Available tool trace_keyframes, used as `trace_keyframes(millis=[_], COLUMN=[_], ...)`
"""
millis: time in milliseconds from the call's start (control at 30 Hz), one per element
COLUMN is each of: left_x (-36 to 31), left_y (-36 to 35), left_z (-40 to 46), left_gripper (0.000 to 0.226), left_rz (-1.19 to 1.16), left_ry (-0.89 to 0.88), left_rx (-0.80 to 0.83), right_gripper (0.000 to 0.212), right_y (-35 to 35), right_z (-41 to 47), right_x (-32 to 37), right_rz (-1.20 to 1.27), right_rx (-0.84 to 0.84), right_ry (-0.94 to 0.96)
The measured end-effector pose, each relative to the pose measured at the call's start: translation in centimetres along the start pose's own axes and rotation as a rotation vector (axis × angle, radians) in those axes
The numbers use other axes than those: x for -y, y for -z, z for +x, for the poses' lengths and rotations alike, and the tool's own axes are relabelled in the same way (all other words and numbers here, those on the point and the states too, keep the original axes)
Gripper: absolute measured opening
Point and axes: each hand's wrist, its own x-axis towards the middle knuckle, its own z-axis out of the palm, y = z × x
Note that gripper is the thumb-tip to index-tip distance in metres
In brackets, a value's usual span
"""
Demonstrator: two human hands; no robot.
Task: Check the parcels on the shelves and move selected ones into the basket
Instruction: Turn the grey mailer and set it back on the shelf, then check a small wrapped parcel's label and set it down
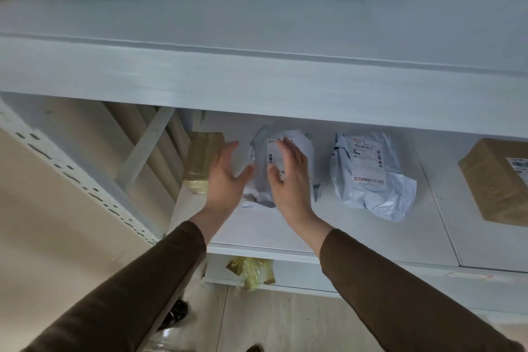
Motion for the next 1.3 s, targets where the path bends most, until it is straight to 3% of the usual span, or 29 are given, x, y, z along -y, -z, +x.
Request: trace_keyframes(millis=[67,167,300,367,467,633,733,800,867,967,1100,1200,1300], left_x=[0.8,2.6,6.4,8.5,8.7,3.5,-1.4,-4.6,-7.0,-9.6,-12.6,-13.9,-15.4], left_y=[1.7,4.0,5.5,5.7,5.7,6.0,5.7,4.7,3.3,1.2,-0.3,-1.1,-2.0], left_z=[1.0,2.8,4.2,4.2,2.7,-2.2,-6.9,-10.1,-13.2,-17.5,-20.8,-21.2,-21.6], left_gripper=[0.061,0.067,0.075,0.068,0.050,0.045,0.039,0.036,0.033,0.031,0.045,0.069,0.082], left_rz=[0.066,0.156,-0.087,-0.224,-0.246,-0.309,-0.389,-0.463,-0.524,-0.582,-0.663,-0.720,-0.771], left_ry=[-0.024,0.166,0.587,0.681,0.629,0.428,0.298,0.233,0.199,0.156,0.151,0.202,0.267], left_rx=[-0.093,-0.228,-0.094,-0.010,-0.009,-0.098,-0.111,-0.109,-0.078,-0.003,0.064,0.090,0.229], right_gripper=[0.053,0.058,0.056,0.050,0.045,0.037,0.029,0.036,0.046,0.039,0.038,0.052,0.061], right_y=[-2.3,-5.6,-8.8,-10.3,-10.5,-6.8,-1.6,2.5,6.3,10.8,16.1,19.4,21.7], right_z=[0.6,1.6,2.4,2.0,0.9,-1.3,-3.5,-5.3,-7.3,-9.9,-12.6,-14.4,-15.6], right_x=[2.7,6.1,7.0,6.2,5.5,5.5,6.0,6.3,6.2,5.1,3.3,2.7,2.2], right_rz=[0.209,0.523,0.641,0.629,0.668,0.726,0.780,0.844,0.909,1.006,1.166,1.295,1.389], right_rx=[0.200,0.377,0.587,0.657,0.663,0.551,0.433,0.348,0.281,0.191,0.164,0.316,0.387], right_ry=[-0.093,-0.440,-0.795,-0.828,-0.834,-0.700,-0.593,-0.547,-0.553,-0.565,-0.690,-0.837,-0.892])
